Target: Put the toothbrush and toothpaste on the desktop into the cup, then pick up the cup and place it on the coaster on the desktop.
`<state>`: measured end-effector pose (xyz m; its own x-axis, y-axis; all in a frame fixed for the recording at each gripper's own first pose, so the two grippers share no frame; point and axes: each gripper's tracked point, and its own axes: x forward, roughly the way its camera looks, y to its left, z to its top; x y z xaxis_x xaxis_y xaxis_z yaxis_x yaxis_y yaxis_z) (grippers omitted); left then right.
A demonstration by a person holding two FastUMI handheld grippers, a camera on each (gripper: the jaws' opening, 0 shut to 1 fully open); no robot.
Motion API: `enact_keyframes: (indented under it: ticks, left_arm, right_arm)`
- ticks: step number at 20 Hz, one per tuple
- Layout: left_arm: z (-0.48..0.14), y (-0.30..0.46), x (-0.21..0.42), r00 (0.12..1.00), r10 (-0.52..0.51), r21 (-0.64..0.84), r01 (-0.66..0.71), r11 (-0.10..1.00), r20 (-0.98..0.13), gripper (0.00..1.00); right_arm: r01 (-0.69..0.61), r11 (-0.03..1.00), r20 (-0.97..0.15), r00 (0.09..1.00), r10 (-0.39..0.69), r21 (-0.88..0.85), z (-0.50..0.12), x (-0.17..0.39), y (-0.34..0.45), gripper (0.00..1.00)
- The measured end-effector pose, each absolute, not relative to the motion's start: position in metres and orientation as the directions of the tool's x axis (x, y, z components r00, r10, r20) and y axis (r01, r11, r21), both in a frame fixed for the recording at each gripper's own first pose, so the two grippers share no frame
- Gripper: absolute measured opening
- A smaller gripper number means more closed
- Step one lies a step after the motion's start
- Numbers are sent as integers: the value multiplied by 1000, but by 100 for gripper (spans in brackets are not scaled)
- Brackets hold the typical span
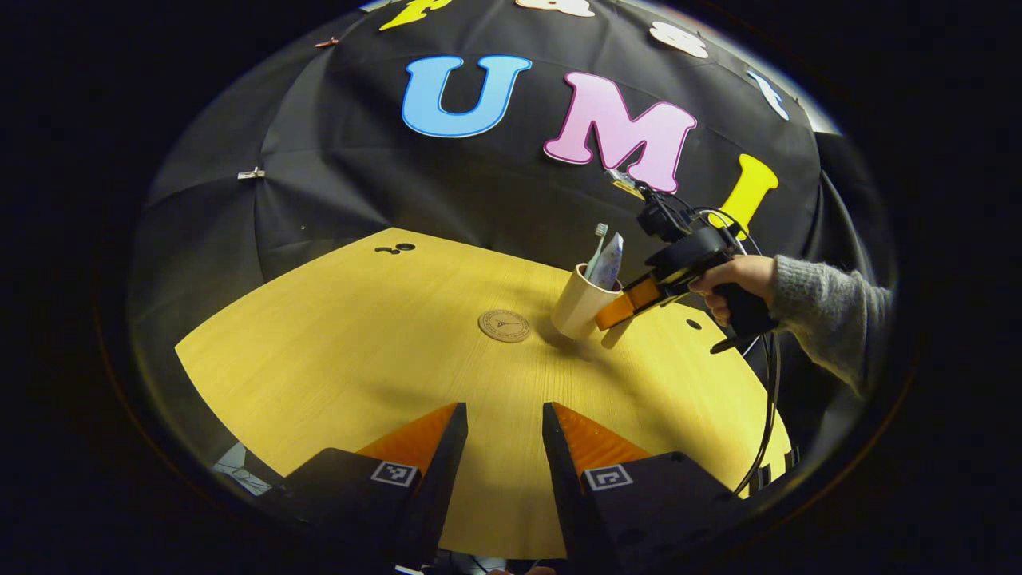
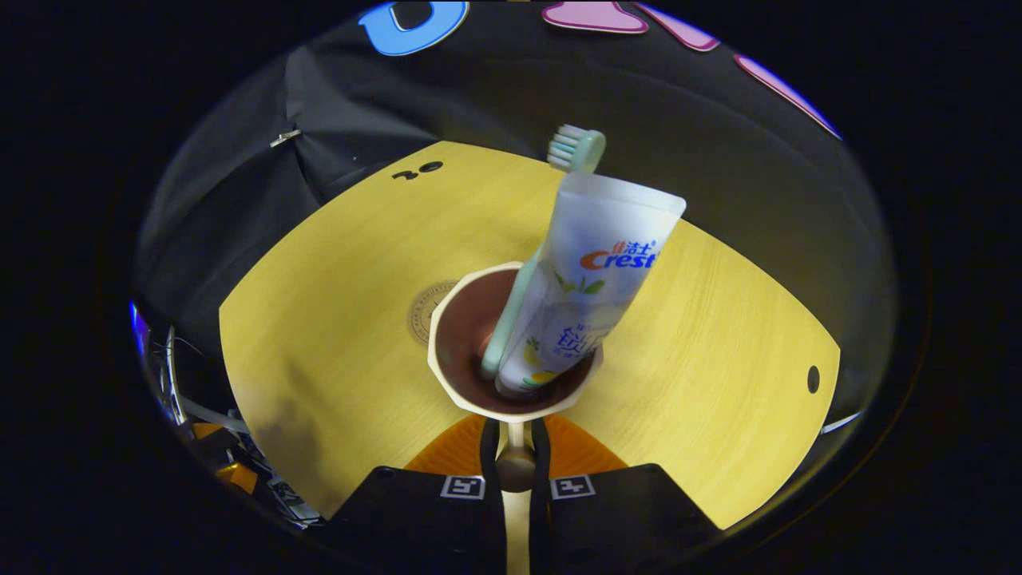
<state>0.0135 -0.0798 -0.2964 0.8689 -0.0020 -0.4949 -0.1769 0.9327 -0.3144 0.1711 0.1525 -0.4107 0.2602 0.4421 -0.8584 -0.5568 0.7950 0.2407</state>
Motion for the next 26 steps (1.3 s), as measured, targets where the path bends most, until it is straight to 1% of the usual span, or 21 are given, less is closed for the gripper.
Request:
enact_keyframes:
  ticks: [7, 16, 22, 24, 25, 26]
  left_arm:
    - [-298, -49, 2, 864, 17, -284, -184, 941, -504, 61]
    - [-306, -20, 6, 854, 27, -294, -209, 933, -520, 62]
    - [-308, -17, 11, 849, 6, -301, -195, 933, -529, 62]
    - [-311, -15, 13, 847, -2, -303, -188, 935, -532, 61]
    - [-312, -14, 16, 847, -6, -305, -184, 934, -531, 61]
    - [-312, -14, 19, 849, -11, -309, -180, 934, -528, 61]
  right_arm:
    - [-591, 764, -855, 228, 465, 258, -409, 182, 213, 15]
    - [-635, 735, -883, 172, 436, 239, -412, 178, 212, 14]
    - [-629, 742, -896, 157, 415, 233, -415, 177, 213, 14]
    - [-622, 745, -901, 142, 409, 240, -416, 176, 213, 15]
    - [-615, 751, -905, 138, 402, 240, -416, 175, 213, 17]
    - [-609, 755, -906, 137, 400, 241, -415, 175, 213, 22]
